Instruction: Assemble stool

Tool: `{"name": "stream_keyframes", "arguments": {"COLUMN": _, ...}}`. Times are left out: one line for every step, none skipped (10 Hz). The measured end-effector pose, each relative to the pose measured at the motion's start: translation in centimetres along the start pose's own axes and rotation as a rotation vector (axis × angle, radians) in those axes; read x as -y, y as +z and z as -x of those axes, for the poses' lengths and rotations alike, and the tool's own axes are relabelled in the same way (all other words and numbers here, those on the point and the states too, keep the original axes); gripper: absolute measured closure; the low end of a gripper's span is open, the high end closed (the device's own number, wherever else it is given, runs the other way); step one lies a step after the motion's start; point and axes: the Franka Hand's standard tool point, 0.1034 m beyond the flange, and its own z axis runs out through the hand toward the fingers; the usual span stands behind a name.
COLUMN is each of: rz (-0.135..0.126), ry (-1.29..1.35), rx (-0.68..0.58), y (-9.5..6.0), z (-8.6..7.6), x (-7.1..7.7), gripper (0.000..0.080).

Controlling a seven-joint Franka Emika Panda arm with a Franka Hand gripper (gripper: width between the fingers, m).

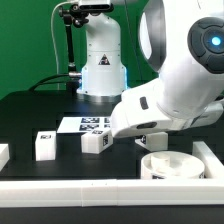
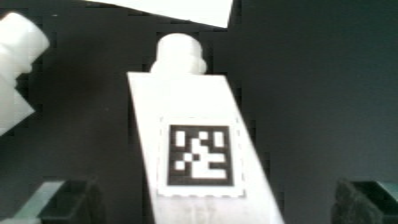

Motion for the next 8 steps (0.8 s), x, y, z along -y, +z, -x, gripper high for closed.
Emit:
{"name": "stream_keyframes", "arguments": {"rz": 0.001, "ry": -0.001, "rx": -0.001, "y": 0.0, "z": 0.0, "x": 0.0, "gripper": 0.015}}
{"name": "stream_keyframes", "arguments": {"rz": 0.001, "ry": -0.001, "rx": 0.002, "y": 0.1, "z": 0.0, "x": 0.1, "gripper": 0.015}}
{"name": "stream_keyframes", "arguments": {"rz": -0.005, "ry": -0.003, "rx": 0.101, "y": 0.8, "z": 1.0, "x": 0.2, "gripper": 0.015}}
{"name": "stream_keyframes", "arguments": {"rz": -0.004, "ry": -0.007, "rx": 0.172, "y": 0.8, "z": 0.7, "x": 0.4, "gripper": 0.015}}
{"name": "stream_keyframes", "arguments": {"rz": -0.001, "ry": -0.012, "rx": 0.209, "y": 0.6, "z": 0.0, "x": 0.7, "gripper": 0.015}}
{"name": "stream_keyframes", "arguments": {"rz": 0.002, "ry": -0.013, "rx": 0.166, "y": 0.2, "z": -1.1, "x": 0.7, "gripper": 0.015}}
{"name": "stream_keyframes", "arguments": {"rz": 0.0, "ry": -0.012, "rx": 0.153, "y": 0.0, "z": -1.2, "x": 0.7, "gripper": 0.015}}
{"name": "stream_keyframes", "arguments": {"rz": 0.001, "ry": -0.013, "rx": 0.148, "y": 0.2, "z": -1.4, "x": 0.7, "gripper": 0.015}}
